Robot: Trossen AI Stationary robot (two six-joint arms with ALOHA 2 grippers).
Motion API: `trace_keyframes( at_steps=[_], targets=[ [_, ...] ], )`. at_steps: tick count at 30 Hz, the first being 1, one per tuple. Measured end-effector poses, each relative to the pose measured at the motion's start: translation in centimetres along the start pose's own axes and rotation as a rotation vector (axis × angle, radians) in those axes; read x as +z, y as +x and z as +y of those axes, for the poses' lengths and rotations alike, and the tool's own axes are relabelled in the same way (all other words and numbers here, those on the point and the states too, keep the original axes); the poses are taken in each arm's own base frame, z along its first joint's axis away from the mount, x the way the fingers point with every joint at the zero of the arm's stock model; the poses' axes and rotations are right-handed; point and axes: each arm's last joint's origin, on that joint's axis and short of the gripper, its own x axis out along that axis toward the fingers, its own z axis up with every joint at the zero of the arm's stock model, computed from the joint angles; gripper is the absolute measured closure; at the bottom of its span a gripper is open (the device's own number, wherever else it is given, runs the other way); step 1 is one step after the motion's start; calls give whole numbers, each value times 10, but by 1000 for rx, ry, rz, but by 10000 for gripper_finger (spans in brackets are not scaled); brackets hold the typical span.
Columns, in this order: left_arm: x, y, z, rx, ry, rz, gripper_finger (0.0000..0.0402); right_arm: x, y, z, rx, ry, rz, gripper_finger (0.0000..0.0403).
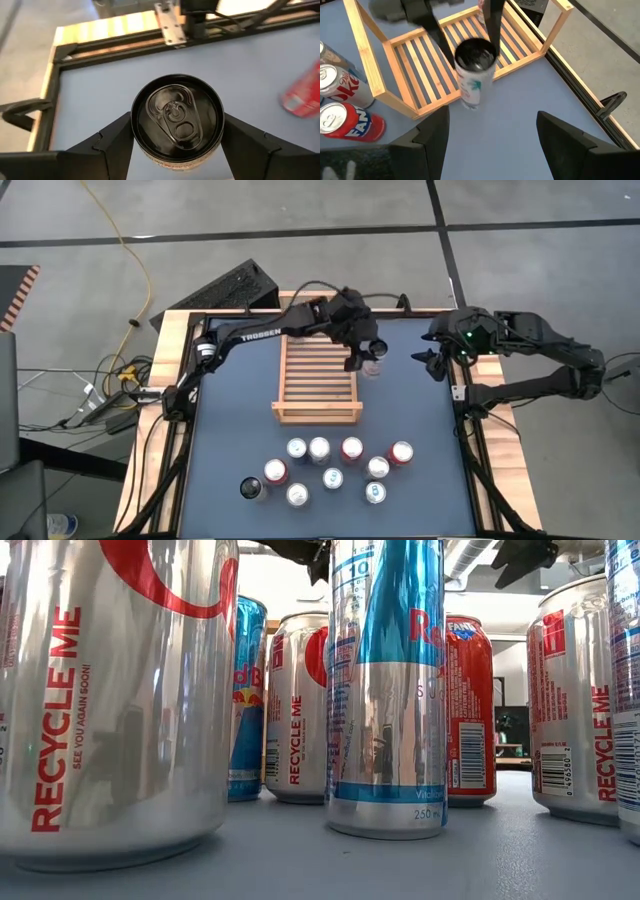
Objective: Place canned beverage on shelf
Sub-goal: Put the right white soda can on the shelf aligned with the other white soda can
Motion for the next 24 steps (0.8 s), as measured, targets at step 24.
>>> trace_keyframes(
  at_steps=[24],
  targets=[
    [-4, -117, 69, 39, 78, 136, 154, -40, 15, -6, -35, 7, -41, 132]
  ],
)
